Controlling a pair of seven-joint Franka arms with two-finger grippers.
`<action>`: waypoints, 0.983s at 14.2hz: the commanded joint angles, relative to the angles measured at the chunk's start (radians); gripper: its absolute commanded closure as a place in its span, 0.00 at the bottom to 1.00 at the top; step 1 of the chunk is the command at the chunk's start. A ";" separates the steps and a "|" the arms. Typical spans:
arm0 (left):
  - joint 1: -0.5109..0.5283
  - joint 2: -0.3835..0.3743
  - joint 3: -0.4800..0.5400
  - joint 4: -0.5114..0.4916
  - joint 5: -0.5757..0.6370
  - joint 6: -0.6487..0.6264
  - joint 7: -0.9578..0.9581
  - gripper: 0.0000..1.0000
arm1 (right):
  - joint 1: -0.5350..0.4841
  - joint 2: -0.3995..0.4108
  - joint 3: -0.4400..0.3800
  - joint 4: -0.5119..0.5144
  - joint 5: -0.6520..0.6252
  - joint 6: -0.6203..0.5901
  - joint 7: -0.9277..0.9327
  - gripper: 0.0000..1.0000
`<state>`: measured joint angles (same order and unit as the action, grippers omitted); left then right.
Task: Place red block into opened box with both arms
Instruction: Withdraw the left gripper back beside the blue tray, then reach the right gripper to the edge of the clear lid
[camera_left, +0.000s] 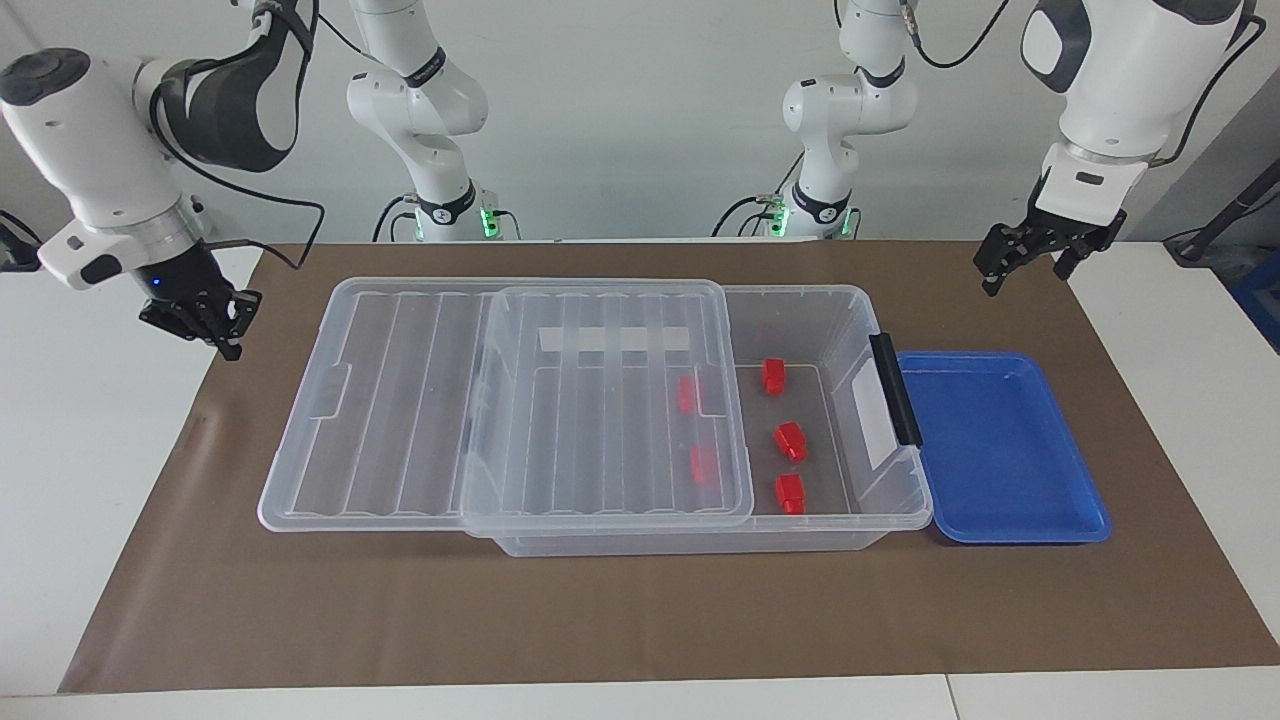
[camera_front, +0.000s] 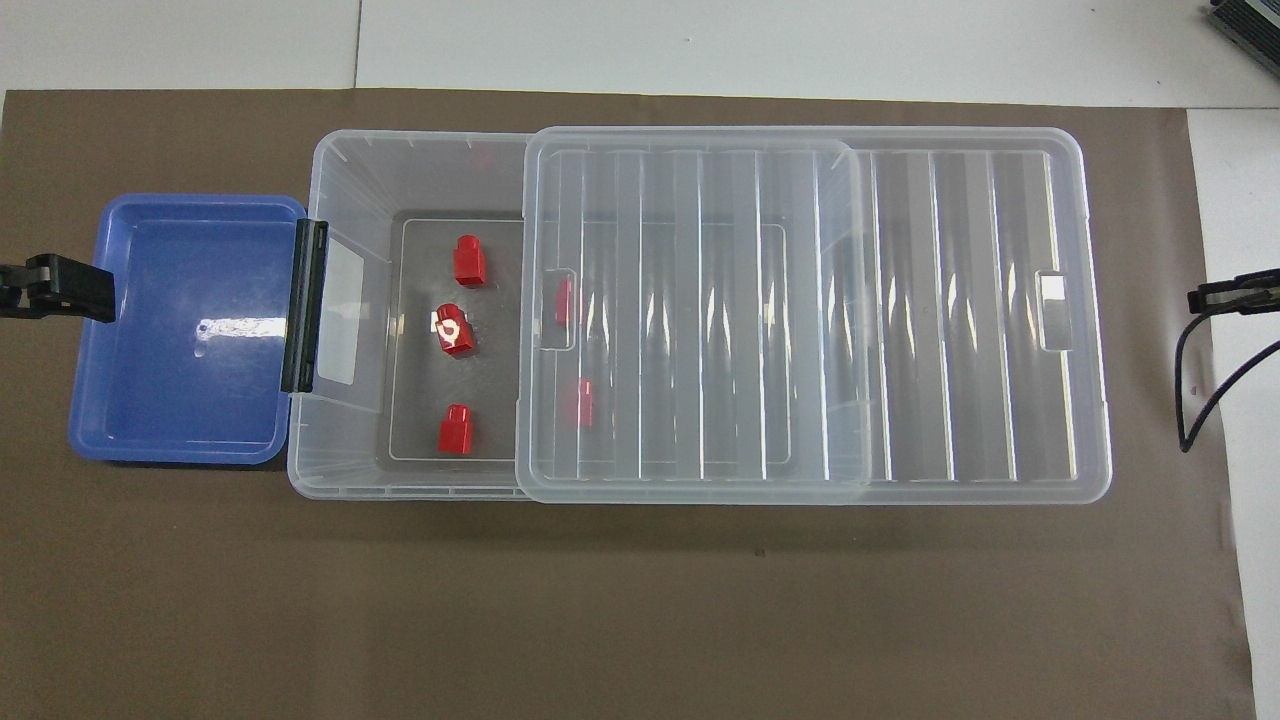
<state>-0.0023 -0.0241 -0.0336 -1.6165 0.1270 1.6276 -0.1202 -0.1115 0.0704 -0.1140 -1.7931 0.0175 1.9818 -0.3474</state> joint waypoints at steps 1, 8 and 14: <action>0.016 -0.025 -0.009 -0.022 -0.012 -0.023 0.030 0.00 | -0.005 0.040 0.005 0.000 0.103 0.034 -0.050 1.00; 0.077 -0.048 -0.011 -0.031 -0.027 -0.048 0.115 0.00 | 0.009 0.089 0.008 0.000 0.130 0.065 -0.107 1.00; 0.073 -0.056 -0.014 -0.045 -0.030 -0.038 0.113 0.00 | 0.053 0.098 0.011 0.000 0.130 0.092 -0.078 1.00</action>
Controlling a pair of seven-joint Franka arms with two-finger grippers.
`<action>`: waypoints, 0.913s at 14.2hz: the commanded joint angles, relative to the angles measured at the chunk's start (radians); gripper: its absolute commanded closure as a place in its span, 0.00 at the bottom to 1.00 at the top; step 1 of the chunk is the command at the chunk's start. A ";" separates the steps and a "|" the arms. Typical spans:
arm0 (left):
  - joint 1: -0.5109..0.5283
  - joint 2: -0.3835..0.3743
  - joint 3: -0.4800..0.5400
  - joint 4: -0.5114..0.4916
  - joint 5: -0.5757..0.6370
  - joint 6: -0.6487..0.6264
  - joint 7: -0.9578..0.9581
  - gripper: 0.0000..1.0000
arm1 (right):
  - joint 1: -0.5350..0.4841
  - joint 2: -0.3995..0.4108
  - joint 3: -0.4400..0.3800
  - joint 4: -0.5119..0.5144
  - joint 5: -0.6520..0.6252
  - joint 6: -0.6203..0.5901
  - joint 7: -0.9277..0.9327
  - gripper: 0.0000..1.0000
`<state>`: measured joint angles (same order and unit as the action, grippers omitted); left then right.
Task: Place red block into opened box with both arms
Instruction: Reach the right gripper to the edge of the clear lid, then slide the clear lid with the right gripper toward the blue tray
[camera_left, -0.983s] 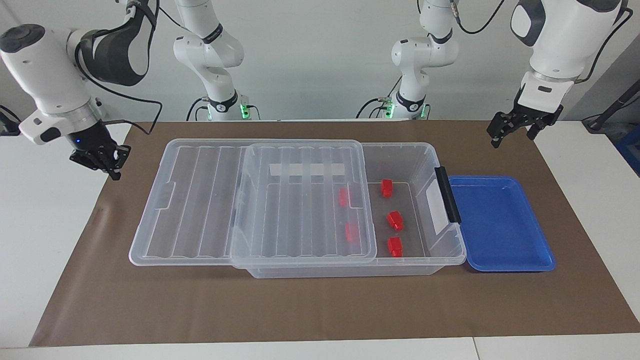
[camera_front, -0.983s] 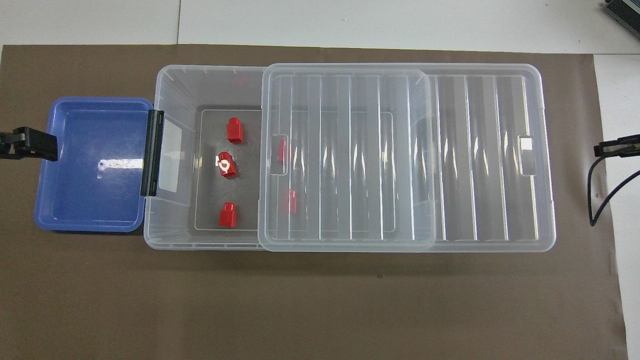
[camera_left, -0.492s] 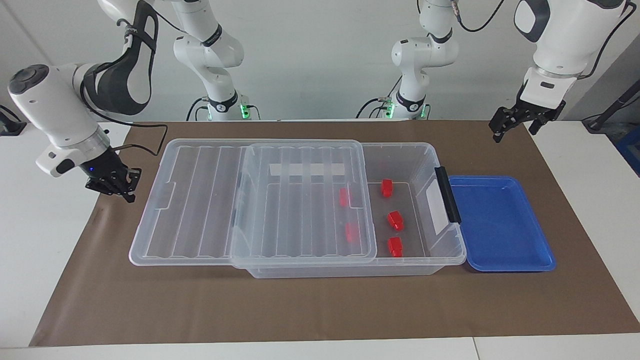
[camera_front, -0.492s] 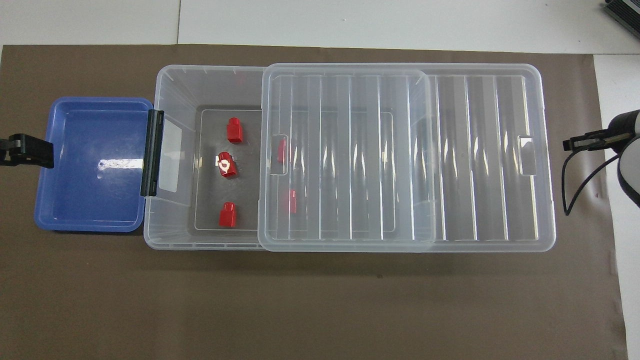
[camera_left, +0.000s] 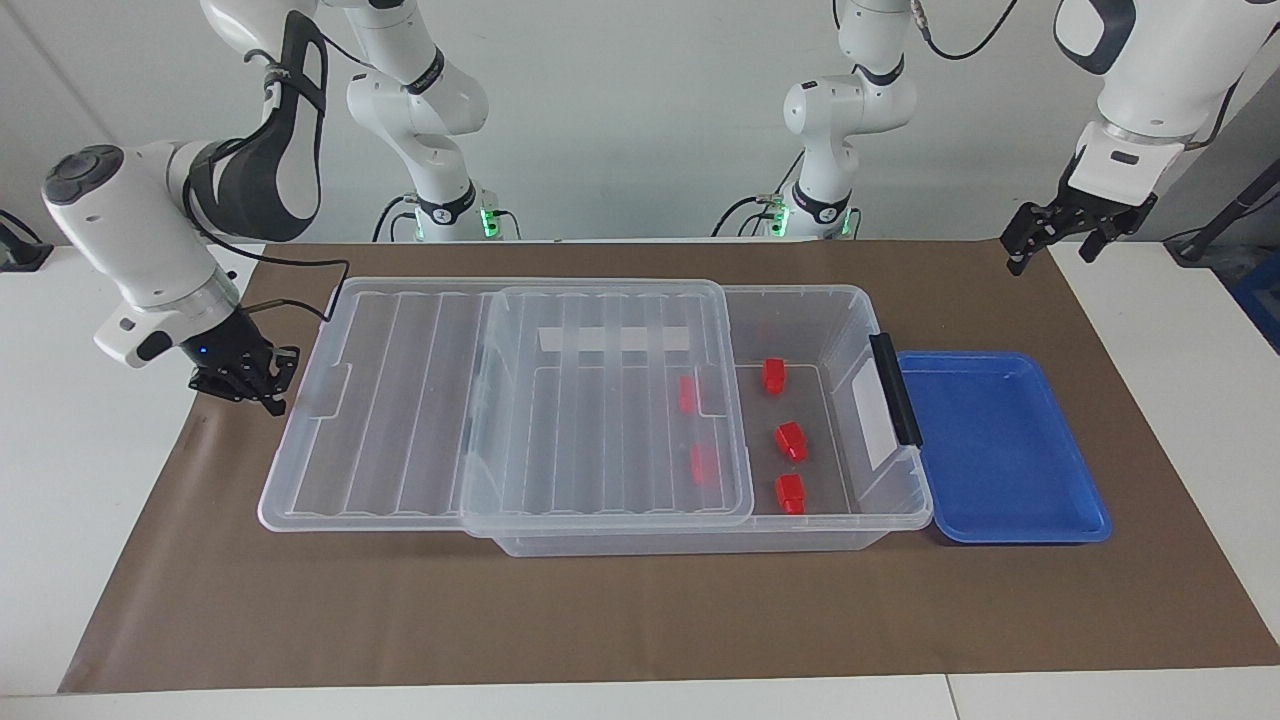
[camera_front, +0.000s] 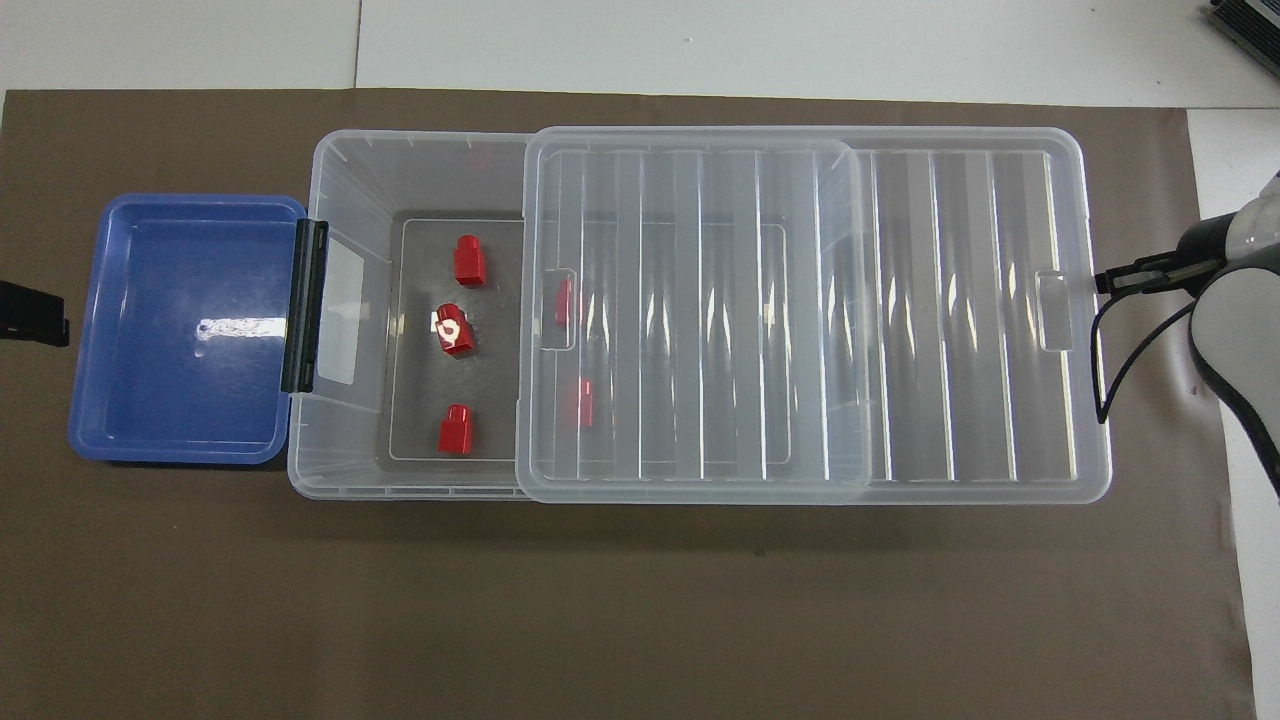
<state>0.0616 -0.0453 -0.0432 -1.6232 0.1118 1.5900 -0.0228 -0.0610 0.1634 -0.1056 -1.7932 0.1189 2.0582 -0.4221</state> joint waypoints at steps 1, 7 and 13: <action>0.006 -0.034 -0.004 -0.038 -0.015 0.001 0.015 0.00 | 0.013 0.005 0.003 0.000 0.028 0.016 0.008 1.00; 0.001 -0.034 -0.004 -0.038 -0.015 0.004 0.017 0.00 | 0.087 0.007 0.003 0.000 0.028 0.030 0.133 1.00; -0.002 -0.034 -0.006 -0.040 -0.015 0.014 0.011 0.00 | 0.151 0.007 0.003 0.001 0.028 0.031 0.229 1.00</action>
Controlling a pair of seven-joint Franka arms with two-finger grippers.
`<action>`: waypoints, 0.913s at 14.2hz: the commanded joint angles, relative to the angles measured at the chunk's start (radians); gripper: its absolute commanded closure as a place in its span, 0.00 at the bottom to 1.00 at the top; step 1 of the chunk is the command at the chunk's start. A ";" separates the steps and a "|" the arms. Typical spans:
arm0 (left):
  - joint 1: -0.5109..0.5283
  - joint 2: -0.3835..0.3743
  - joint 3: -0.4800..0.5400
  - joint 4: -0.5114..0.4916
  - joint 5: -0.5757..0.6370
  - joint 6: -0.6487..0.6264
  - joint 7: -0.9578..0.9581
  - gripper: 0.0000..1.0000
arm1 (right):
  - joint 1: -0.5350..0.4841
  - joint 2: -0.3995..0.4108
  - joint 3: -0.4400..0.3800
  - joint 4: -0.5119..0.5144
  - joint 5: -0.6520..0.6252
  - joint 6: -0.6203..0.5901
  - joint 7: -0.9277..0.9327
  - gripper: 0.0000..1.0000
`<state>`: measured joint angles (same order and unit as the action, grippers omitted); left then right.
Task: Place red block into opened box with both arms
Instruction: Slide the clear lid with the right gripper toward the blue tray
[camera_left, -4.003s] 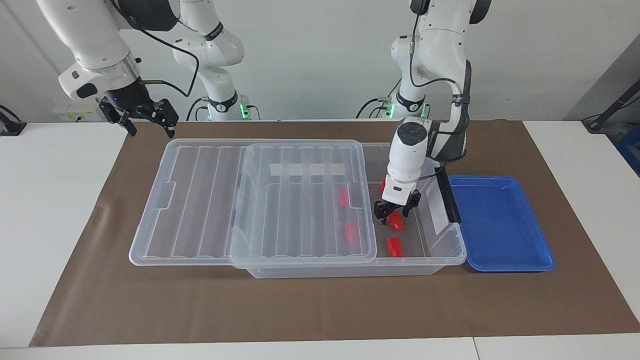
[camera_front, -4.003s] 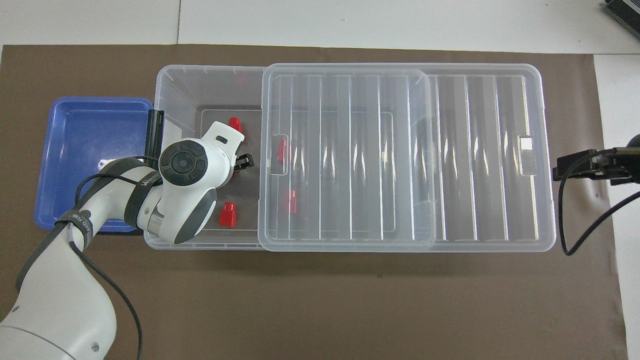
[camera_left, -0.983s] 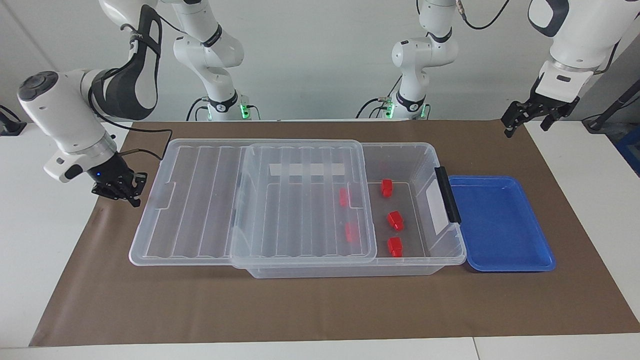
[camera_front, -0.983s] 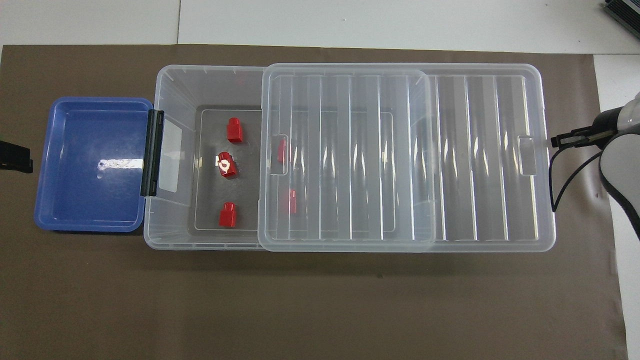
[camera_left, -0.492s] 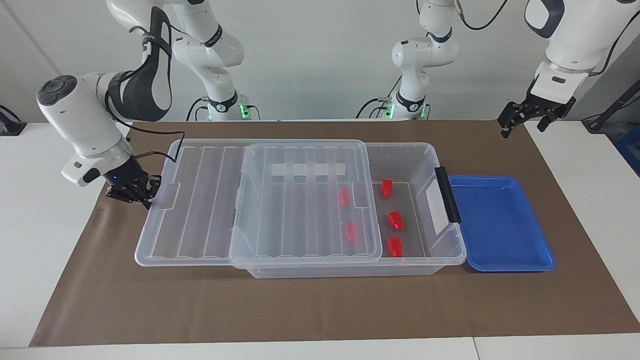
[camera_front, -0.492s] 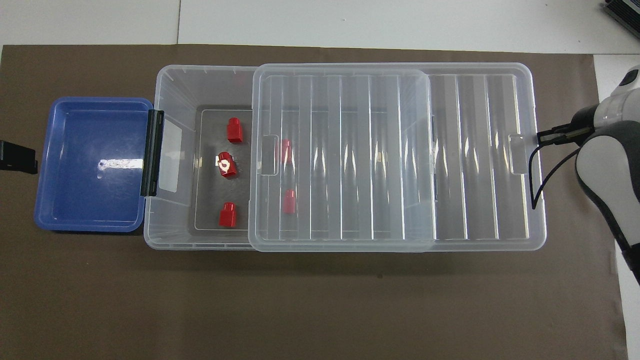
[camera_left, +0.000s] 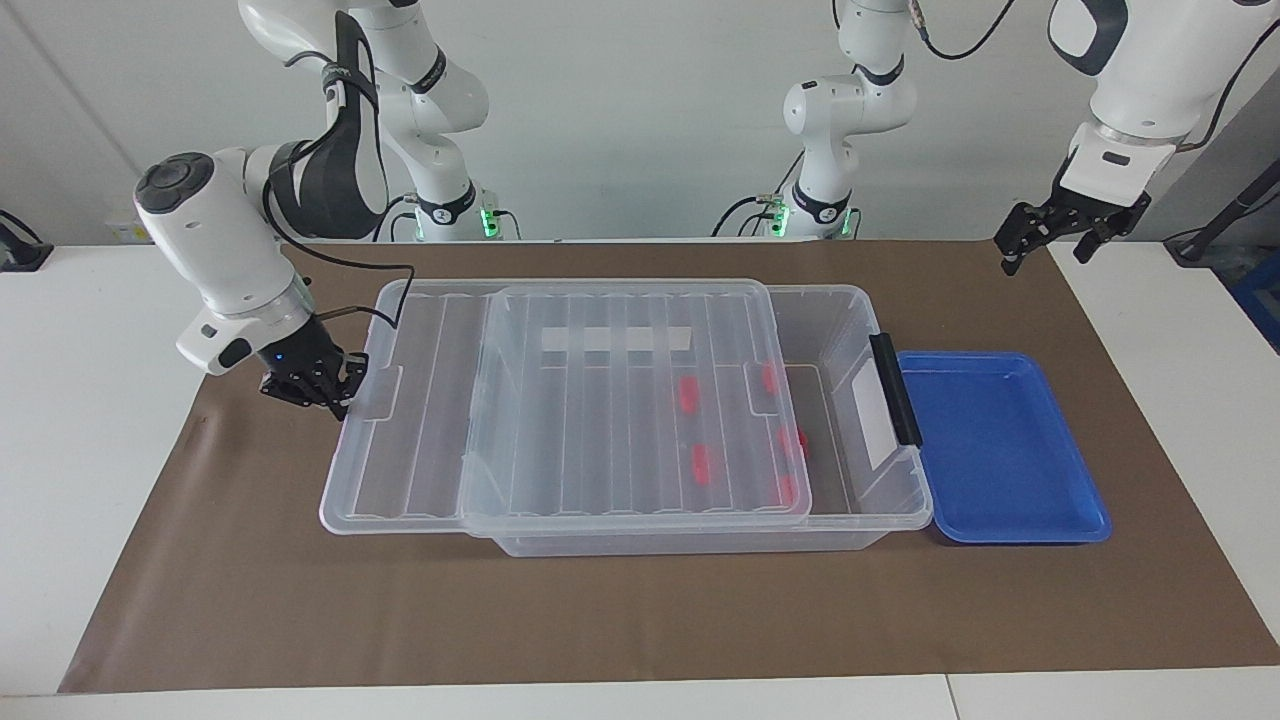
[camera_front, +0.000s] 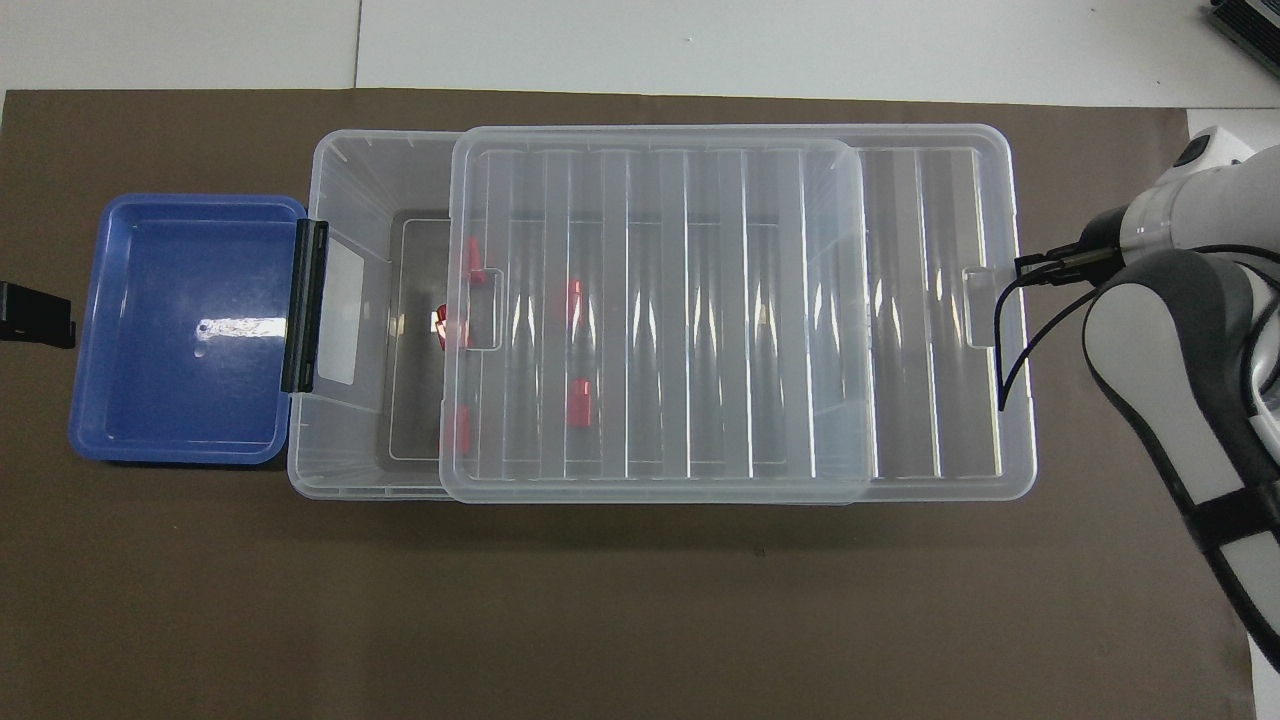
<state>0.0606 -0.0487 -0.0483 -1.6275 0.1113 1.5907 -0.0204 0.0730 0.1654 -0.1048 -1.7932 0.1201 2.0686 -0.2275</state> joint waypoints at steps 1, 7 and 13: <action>-0.002 -0.031 -0.001 -0.035 -0.015 0.020 0.008 0.00 | 0.028 0.005 0.002 0.001 0.027 0.021 0.054 1.00; -0.002 -0.031 -0.002 -0.035 -0.016 0.023 0.011 0.00 | 0.100 0.005 0.002 0.000 0.027 0.041 0.163 1.00; -0.002 -0.031 -0.002 -0.035 -0.016 0.023 0.010 0.00 | 0.136 0.005 0.002 0.000 0.027 0.042 0.232 1.00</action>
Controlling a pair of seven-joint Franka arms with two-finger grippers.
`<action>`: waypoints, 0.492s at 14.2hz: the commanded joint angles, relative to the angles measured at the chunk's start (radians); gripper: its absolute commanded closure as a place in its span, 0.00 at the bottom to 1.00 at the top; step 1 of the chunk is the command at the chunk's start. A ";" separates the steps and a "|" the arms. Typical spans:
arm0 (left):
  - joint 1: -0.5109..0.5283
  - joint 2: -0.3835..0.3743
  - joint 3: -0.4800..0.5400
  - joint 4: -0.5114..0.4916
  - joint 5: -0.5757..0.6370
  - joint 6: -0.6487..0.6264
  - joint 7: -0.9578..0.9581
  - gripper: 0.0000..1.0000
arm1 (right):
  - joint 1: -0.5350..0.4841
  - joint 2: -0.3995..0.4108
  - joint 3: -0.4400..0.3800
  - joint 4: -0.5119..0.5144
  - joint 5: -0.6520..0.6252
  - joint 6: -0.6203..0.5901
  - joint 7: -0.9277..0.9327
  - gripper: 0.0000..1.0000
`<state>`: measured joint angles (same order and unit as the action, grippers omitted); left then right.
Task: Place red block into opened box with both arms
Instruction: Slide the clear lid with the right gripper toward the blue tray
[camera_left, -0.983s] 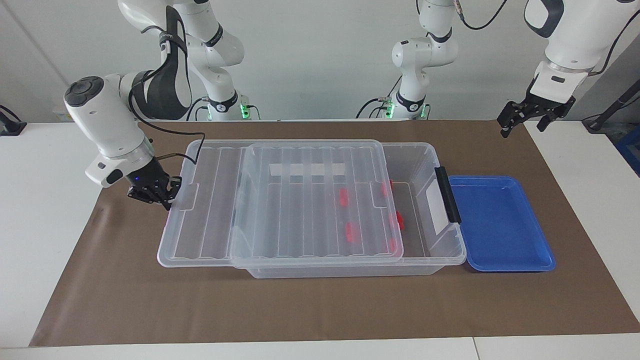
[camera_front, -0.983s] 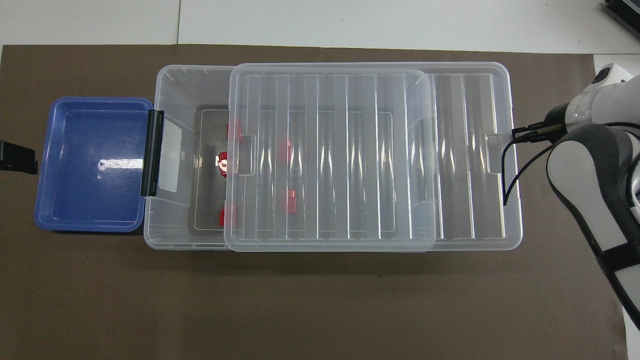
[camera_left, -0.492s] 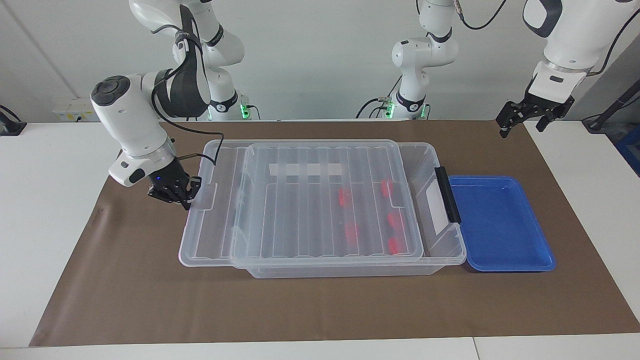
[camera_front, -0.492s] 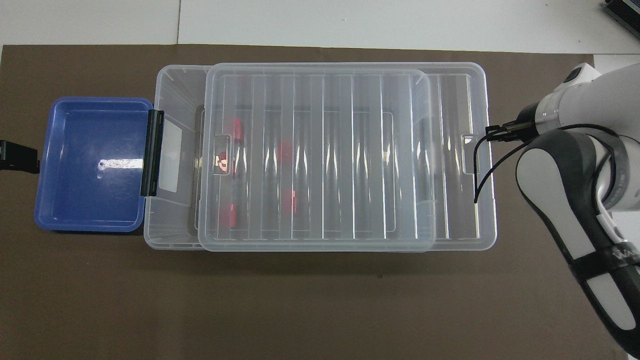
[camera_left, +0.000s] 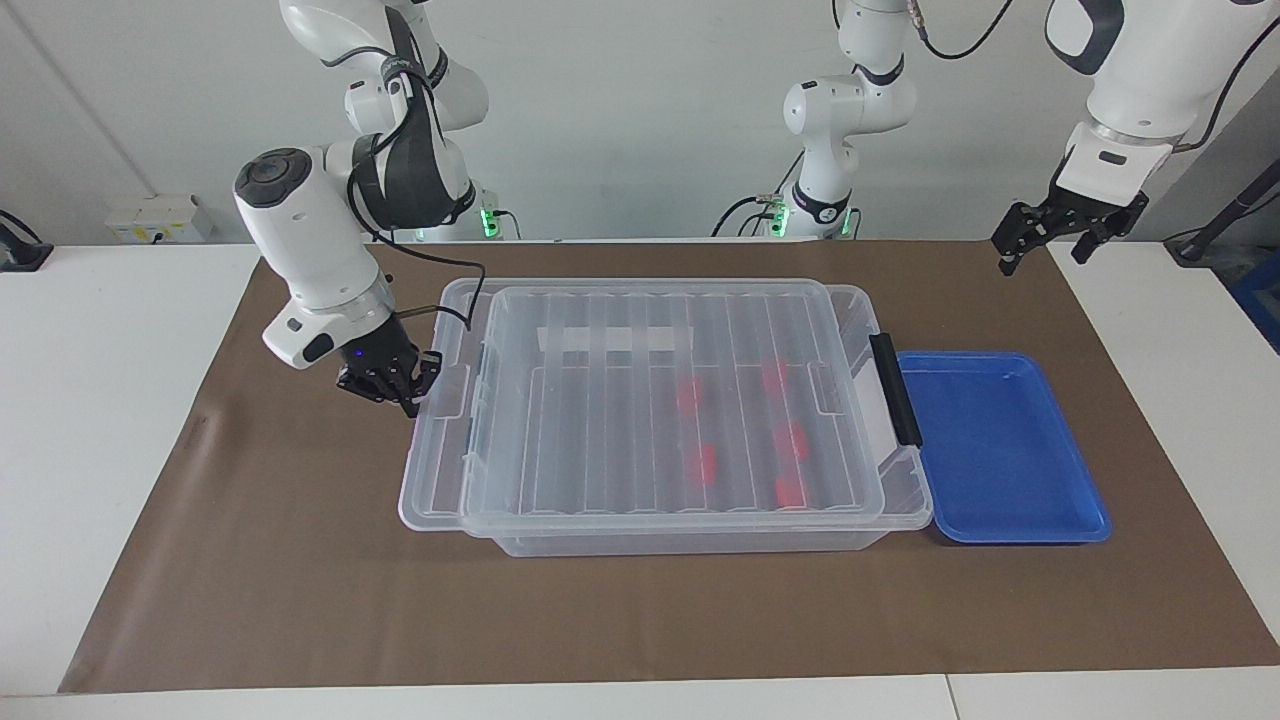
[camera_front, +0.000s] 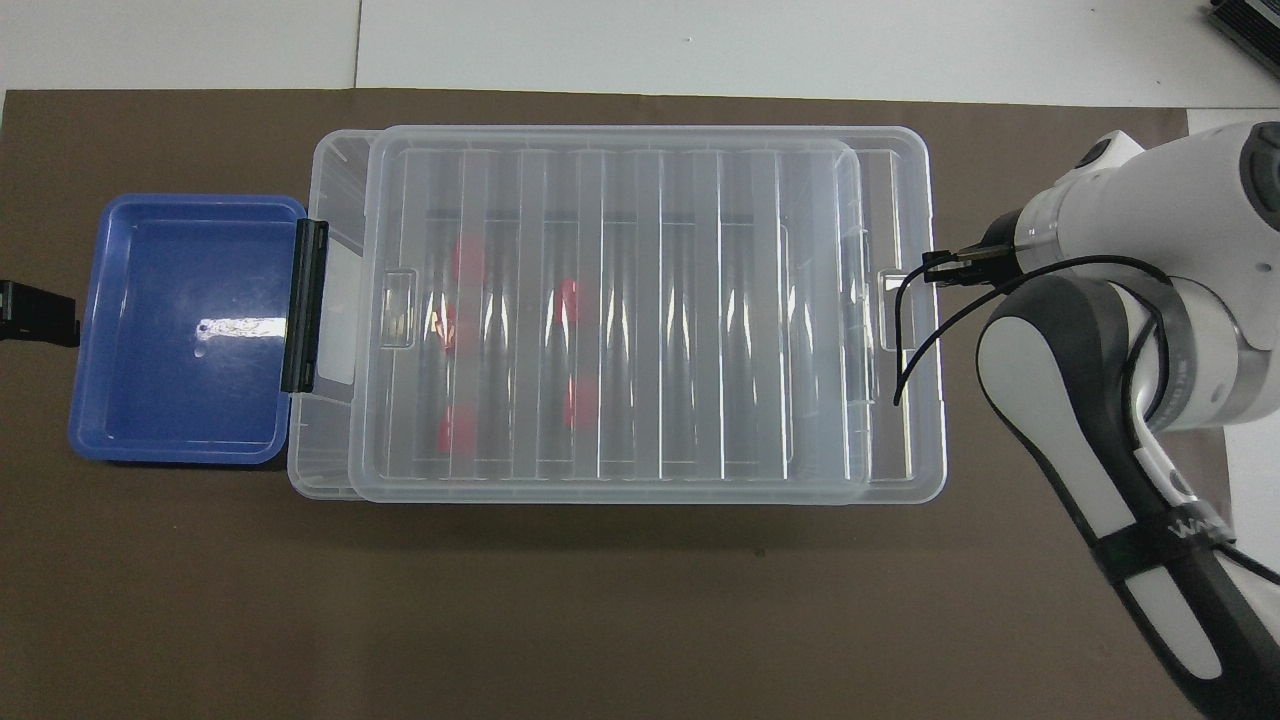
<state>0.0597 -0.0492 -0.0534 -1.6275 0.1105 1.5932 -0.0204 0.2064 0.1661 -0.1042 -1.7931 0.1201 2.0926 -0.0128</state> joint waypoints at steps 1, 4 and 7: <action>-0.001 -0.031 0.003 -0.035 -0.015 0.021 0.010 0.00 | 0.004 0.004 0.001 0.000 0.027 0.018 0.025 1.00; -0.001 -0.031 0.003 -0.037 -0.015 0.019 0.010 0.00 | 0.025 0.004 0.001 0.000 0.027 0.032 0.042 1.00; -0.001 -0.031 0.003 -0.035 -0.015 0.019 0.010 0.00 | 0.027 0.004 0.003 0.000 0.027 0.032 0.054 1.00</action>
<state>0.0597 -0.0492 -0.0534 -1.6275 0.1104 1.5933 -0.0204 0.2301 0.1662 -0.1042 -1.7931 0.1201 2.1028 0.0239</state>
